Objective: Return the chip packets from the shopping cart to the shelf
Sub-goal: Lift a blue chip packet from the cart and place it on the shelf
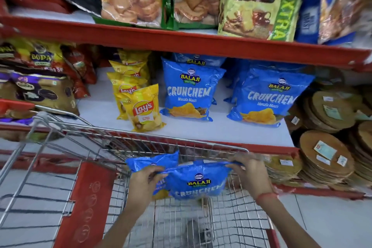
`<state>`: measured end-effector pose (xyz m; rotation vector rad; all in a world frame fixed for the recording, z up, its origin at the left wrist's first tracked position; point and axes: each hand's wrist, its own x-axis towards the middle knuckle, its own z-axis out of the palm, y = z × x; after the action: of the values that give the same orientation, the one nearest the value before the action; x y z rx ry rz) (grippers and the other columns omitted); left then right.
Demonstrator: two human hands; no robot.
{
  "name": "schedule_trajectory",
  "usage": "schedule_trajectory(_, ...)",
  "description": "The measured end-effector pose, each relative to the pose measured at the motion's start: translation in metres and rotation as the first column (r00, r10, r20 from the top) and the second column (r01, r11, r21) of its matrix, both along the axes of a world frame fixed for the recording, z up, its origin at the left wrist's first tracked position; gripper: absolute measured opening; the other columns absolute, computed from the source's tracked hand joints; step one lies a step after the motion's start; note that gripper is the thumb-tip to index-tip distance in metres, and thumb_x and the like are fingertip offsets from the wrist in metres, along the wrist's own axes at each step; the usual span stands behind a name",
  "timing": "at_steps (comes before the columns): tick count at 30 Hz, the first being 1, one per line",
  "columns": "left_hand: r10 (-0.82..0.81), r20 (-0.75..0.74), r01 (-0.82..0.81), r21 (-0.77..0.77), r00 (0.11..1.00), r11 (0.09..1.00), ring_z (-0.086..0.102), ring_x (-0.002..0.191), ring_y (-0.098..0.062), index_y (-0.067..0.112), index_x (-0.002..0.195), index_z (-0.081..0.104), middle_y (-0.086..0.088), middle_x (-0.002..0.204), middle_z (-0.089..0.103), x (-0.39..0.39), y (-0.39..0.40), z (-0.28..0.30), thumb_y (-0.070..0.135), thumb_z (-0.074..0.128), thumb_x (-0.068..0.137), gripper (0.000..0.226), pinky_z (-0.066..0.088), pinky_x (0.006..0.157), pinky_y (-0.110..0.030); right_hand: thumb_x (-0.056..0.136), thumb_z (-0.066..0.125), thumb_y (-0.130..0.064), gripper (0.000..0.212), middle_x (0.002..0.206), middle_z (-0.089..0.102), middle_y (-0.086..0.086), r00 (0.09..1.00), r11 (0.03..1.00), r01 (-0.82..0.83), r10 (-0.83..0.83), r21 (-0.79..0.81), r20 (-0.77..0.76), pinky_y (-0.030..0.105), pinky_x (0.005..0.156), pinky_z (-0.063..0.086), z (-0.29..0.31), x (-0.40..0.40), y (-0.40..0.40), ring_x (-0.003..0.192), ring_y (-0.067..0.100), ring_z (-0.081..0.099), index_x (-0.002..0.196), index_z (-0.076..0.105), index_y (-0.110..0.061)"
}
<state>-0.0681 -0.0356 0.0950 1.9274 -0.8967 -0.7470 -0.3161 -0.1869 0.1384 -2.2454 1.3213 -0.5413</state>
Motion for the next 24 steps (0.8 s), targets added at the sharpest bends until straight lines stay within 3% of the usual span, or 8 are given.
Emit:
schedule_trajectory(2, 0.011, 0.003, -0.011, -0.099, 1.000, 0.995, 0.069, 0.071, -0.005, 0.014, 0.086, 0.073, 0.007, 0.078, 0.075, 0.003, -0.004, 0.033, 0.011, 0.070, 0.077, 0.010, 0.053, 0.063, -0.011, 0.070, 0.077, -0.009, 0.014, 0.072, 0.063, -0.015, 0.995, 0.999, 0.015, -0.010, -0.046, 0.101, 0.019, 0.071, 0.045, 0.034, 0.001, 0.000, 0.074, 0.016, 0.062, 0.080, 0.071, -0.017)
schedule_trajectory(4, 0.016, 0.021, -0.011, -0.191, 1.000, 0.981, 0.068, 0.071, -0.004, 0.015, 0.085, 0.072, 0.011, 0.073, 0.075, 0.007, -0.013, 0.064, 0.012, 0.069, 0.077, 0.009, 0.052, 0.060, -0.011, 0.072, 0.073, -0.003, 0.018, 0.077, 0.065, -0.012, 0.967, 0.999, 0.037, -0.027, -0.035, 0.252, 0.014, 0.066, 0.051, 0.066, 0.004, -0.003, 0.070, 0.011, 0.064, 0.076, 0.067, -0.019)
schedule_trajectory(7, 0.037, -0.038, -0.047, -0.325, 0.999, 0.945, 0.068, 0.077, -0.001, 0.017, 0.086, 0.073, 0.010, 0.078, 0.077, 0.012, -0.031, 0.101, 0.007, 0.067, 0.078, 0.014, 0.054, 0.072, -0.012, 0.074, 0.072, -0.002, 0.027, 0.074, 0.067, -0.013, 0.914, 0.994, 0.077, -0.041, -0.073, 0.404, 0.003, 0.065, 0.049, 0.104, 0.009, -0.016, 0.074, -0.001, 0.064, 0.072, 0.063, -0.028)
schedule_trajectory(10, 0.022, -0.121, -0.072, -0.426, 0.992, 0.902, 0.069, 0.081, -0.014, 0.023, 0.084, 0.072, 0.002, 0.079, 0.076, 0.016, -0.050, 0.131, 0.004, 0.065, 0.080, 0.020, 0.059, 0.073, -0.026, 0.073, 0.074, -0.007, 0.027, 0.073, 0.069, -0.014, 0.873, 0.981, 0.133, -0.048, -0.142, 0.486, 0.012, 0.068, 0.053, 0.133, 0.015, -0.031, 0.070, 0.005, 0.065, 0.071, 0.064, -0.032)
schedule_trajectory(13, 0.032, -0.093, -0.074, -0.502, 0.995, 0.862, 0.068, 0.077, -0.016, 0.023, 0.082, 0.071, -0.001, 0.078, 0.073, 0.016, -0.069, 0.160, 0.006, 0.065, 0.081, 0.018, 0.058, 0.065, -0.024, 0.075, 0.072, -0.003, 0.013, 0.078, 0.071, 0.009, 0.840, 0.964, 0.162, -0.022, -0.211, 0.542, 0.025, 0.072, 0.055, 0.158, 0.025, -0.048, 0.072, 0.019, 0.068, 0.076, 0.067, -0.015)
schedule_trajectory(18, 0.061, 0.016, -0.044, -0.519, 0.998, 0.854, 0.071, 0.078, -0.022, 0.020, 0.085, 0.070, -0.009, 0.082, 0.074, 0.023, -0.099, 0.167, 0.009, 0.066, 0.081, 0.012, 0.059, 0.074, -0.043, 0.075, 0.071, -0.003, 0.011, 0.078, 0.071, 0.006, 0.847, 0.947, 0.202, -0.040, -0.250, 0.531, 0.007, 0.066, 0.049, 0.168, 0.041, -0.082, 0.071, 0.013, 0.066, 0.074, 0.067, -0.013)
schedule_trajectory(21, 0.055, 0.051, -0.025, -0.464, 0.997, 0.886, 0.071, 0.074, -0.019, 0.012, 0.089, 0.071, -0.011, 0.081, 0.075, 0.023, -0.116, 0.151, 0.011, 0.068, 0.079, 0.010, 0.060, 0.073, -0.047, 0.073, 0.072, -0.002, 0.012, 0.072, 0.069, 0.004, 0.876, 0.951, 0.226, -0.104, -0.210, 0.471, 0.000, 0.062, 0.043, 0.156, 0.046, -0.109, 0.067, -0.004, 0.062, 0.072, 0.068, -0.013)
schedule_trajectory(24, 0.048, 0.095, -0.009, -0.375, 0.994, 0.927, 0.070, 0.073, -0.019, 0.007, 0.093, 0.069, -0.012, 0.080, 0.073, 0.025, -0.132, 0.131, 0.011, 0.069, 0.079, 0.015, 0.060, 0.075, -0.048, 0.071, 0.072, 0.001, 0.017, 0.069, 0.069, 0.005, 0.904, 0.969, 0.215, -0.149, -0.125, 0.401, 0.008, 0.066, 0.050, 0.134, 0.054, -0.128, 0.061, -0.004, 0.062, 0.069, 0.067, -0.016)
